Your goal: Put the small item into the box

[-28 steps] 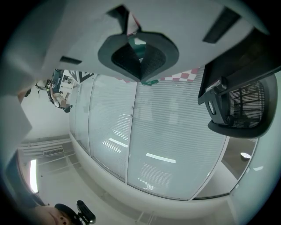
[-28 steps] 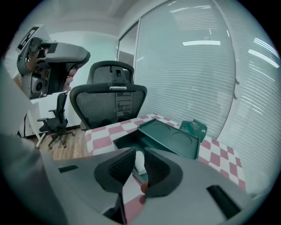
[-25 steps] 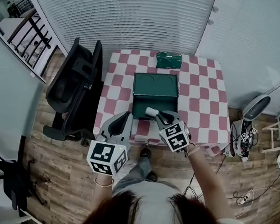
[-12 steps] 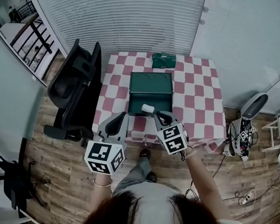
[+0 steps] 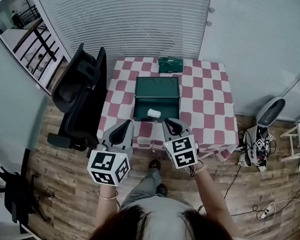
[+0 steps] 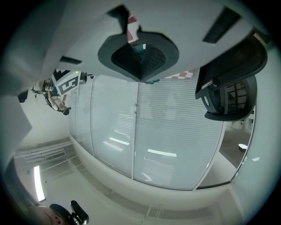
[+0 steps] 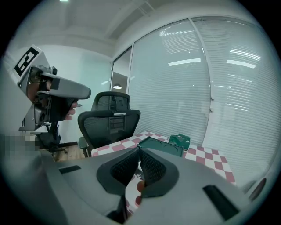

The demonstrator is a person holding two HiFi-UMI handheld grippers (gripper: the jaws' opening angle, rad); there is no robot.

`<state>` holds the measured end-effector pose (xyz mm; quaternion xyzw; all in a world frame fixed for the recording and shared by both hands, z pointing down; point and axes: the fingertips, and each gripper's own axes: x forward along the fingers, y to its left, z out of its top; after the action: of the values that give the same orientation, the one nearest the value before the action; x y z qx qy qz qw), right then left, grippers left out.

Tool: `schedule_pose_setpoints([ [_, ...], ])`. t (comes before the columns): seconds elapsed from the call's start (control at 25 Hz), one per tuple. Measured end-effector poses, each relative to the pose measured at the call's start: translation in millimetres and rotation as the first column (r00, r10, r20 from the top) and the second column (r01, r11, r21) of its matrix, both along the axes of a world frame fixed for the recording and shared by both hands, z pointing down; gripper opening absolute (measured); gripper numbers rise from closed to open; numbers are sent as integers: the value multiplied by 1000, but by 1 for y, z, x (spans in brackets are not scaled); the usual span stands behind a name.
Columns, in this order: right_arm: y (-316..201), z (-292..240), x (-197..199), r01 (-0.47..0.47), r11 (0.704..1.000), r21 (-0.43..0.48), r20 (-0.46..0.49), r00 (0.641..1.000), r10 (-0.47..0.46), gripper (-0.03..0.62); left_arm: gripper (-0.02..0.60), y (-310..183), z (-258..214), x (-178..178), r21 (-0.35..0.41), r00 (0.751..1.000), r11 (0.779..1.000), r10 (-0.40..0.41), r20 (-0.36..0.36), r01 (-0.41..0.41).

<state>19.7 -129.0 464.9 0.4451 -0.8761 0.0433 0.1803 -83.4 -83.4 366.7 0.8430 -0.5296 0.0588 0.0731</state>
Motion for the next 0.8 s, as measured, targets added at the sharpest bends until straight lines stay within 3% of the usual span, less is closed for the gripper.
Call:
schedule_pose_setpoints([
  [0.8, 50, -53, 29, -37, 991, 128, 101, 995, 24, 26, 8, 26, -11, 39, 33, 999, 999, 39, 27, -40],
])
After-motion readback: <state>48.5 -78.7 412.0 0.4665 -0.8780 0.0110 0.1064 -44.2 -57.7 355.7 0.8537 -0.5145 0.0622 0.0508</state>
